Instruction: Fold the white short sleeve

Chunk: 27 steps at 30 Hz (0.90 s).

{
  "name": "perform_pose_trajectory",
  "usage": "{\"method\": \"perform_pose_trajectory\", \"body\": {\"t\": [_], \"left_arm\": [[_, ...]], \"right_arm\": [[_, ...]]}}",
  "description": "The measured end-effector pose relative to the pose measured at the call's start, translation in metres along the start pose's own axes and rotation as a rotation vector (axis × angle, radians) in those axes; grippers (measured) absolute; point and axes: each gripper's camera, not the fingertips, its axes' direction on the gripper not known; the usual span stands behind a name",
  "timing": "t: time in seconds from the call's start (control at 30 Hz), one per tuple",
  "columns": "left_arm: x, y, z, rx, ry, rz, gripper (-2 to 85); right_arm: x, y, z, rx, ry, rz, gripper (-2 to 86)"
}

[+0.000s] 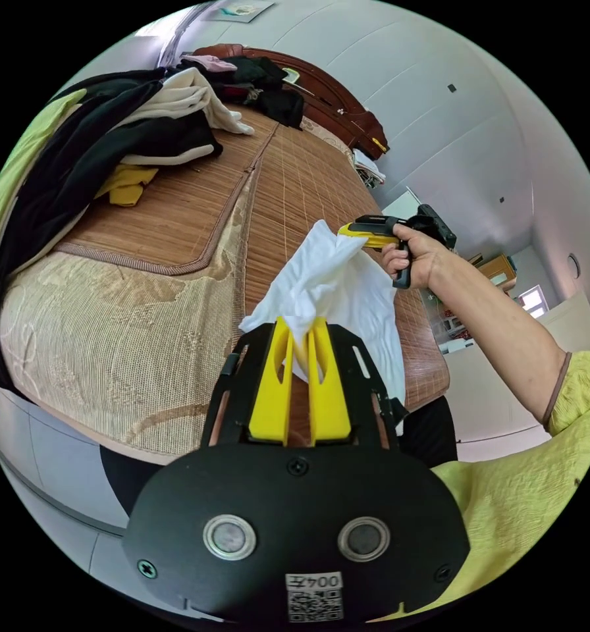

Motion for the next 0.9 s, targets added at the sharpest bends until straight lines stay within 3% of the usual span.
{"method": "perform_pose_trajectory", "body": {"t": [0.23,0.43,0.6,0.77,0.9], "left_arm": [[-0.019,0.001,-0.022,0.077,0.063,-0.082,3.9],[-0.020,0.002,-0.057,0.187,-0.099,-0.097,1.3],[0.034,0.013,-0.054,0.186,-0.180,0.178,0.5],[0.098,0.019,-0.009,0.096,-0.262,0.445,0.7],[0.133,0.002,0.030,0.019,-0.349,0.614,0.9]], "right_arm": [[-0.023,0.005,-0.045,0.103,0.045,-0.115,9.5],[-0.033,0.060,-0.144,0.244,0.102,-0.310,8.9],[0.044,0.139,-0.202,0.293,0.178,-0.293,9.3],[0.158,0.199,-0.213,0.263,0.028,-0.087,9.6],[0.164,0.207,-0.206,0.251,-0.005,-0.068,10.6]]}}
